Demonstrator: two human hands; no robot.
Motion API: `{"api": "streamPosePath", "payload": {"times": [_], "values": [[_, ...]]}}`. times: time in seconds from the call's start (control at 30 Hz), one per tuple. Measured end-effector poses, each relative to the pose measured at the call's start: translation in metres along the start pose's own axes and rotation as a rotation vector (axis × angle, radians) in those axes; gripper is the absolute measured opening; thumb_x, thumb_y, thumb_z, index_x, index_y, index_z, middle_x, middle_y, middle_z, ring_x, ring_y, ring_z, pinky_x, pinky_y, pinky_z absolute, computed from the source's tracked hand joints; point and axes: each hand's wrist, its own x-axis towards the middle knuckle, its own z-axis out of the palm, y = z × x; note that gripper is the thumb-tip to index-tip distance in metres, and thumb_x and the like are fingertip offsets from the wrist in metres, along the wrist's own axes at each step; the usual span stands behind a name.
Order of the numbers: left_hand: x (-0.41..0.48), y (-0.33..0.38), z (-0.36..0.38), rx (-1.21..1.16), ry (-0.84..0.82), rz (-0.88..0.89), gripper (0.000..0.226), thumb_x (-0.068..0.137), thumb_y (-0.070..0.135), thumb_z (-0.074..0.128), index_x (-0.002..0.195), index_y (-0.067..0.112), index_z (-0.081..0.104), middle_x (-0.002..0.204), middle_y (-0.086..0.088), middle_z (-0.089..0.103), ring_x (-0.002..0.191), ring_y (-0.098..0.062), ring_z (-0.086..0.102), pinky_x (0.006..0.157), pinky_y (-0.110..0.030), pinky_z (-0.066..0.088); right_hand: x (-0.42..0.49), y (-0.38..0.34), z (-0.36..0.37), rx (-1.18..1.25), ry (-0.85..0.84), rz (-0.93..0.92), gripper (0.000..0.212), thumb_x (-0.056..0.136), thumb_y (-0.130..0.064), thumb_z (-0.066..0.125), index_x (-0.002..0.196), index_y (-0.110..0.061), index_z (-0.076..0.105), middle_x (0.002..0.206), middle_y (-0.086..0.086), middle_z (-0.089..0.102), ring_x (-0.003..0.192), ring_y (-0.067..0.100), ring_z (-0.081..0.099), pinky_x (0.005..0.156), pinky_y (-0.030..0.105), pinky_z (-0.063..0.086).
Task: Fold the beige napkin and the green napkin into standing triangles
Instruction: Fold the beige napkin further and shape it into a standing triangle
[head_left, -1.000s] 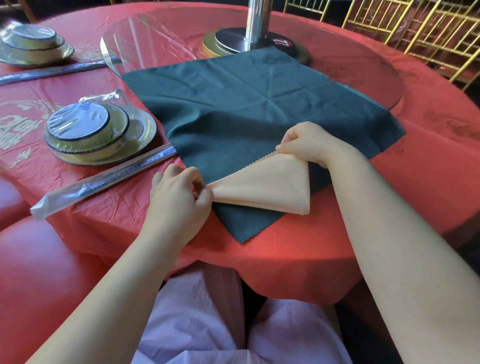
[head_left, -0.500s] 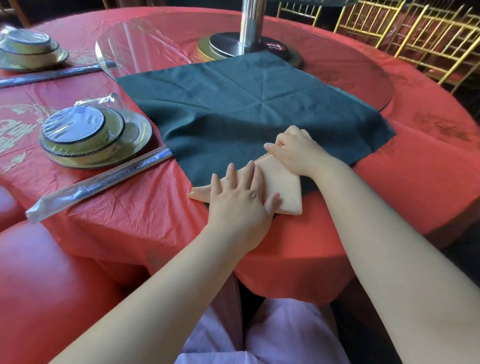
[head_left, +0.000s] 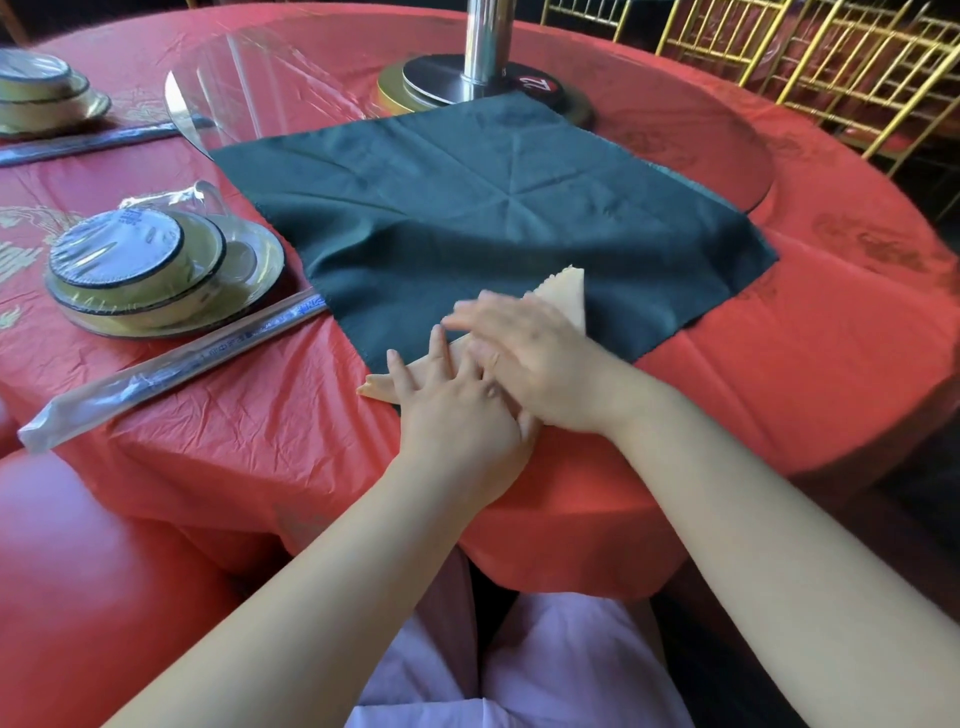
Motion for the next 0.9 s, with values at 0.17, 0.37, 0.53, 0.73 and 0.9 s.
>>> {"api": "streamPosePath", "payload": {"times": [0.17,0.37,0.53,0.73,0.9], "values": [[0.001,0.000,0.001,0.022,0.009,-0.033,0.074,0.091,0.059,0.015,0.148,0.018,-0.009,0.157,-0.003,-0.002,0.143,-0.029,-0.006,0.108,-0.060,-0.001,-0.015,0.020,0.003,-0.031,-0.164,0.044,0.047,0.100,-0.032,0.021,0.147,-0.030,0.017,0.157,-0.004,0.012,0.144,0.009,0.006,0.113,0.025,-0.001],[-0.002,-0.004,0.000,0.050,-0.039,-0.052,0.082,0.086,0.066,0.010,0.148,0.015,-0.006,0.157,-0.006,-0.008,0.143,-0.031,-0.009,0.110,-0.057,-0.002,-0.005,0.045,-0.001,-0.135,-0.220,0.175,0.047,0.100,-0.040,0.025,0.145,-0.039,0.015,0.158,0.002,0.000,0.145,0.015,-0.005,0.114,0.029,-0.004],[-0.018,-0.018,-0.007,0.075,-0.106,-0.006,0.082,0.076,0.072,0.001,0.146,0.031,-0.012,0.156,-0.005,-0.016,0.141,-0.035,-0.013,0.113,-0.054,-0.004,0.006,0.062,-0.004,-0.155,-0.228,0.261,0.048,0.097,-0.050,0.023,0.144,-0.044,0.014,0.158,0.000,-0.003,0.145,0.013,-0.007,0.115,0.035,-0.003],[-0.026,-0.030,-0.014,0.075,-0.155,0.024,0.082,0.082,0.070,0.008,0.145,0.025,-0.018,0.154,-0.004,-0.023,0.141,-0.029,-0.019,0.114,-0.044,-0.008,0.006,0.072,-0.010,-0.165,-0.222,0.268,0.052,0.095,-0.055,0.018,0.145,-0.044,0.011,0.157,-0.011,0.000,0.143,0.006,-0.006,0.115,0.034,-0.004],[-0.029,-0.034,-0.014,0.053,-0.141,0.018,0.086,0.083,0.070,0.010,0.145,0.018,-0.019,0.154,-0.005,-0.023,0.141,-0.026,-0.019,0.115,-0.040,-0.009,0.002,0.078,-0.015,-0.248,-0.221,0.326,0.058,0.093,-0.059,0.016,0.146,-0.040,0.005,0.158,-0.005,-0.005,0.144,0.011,-0.007,0.117,0.038,-0.006]]}}
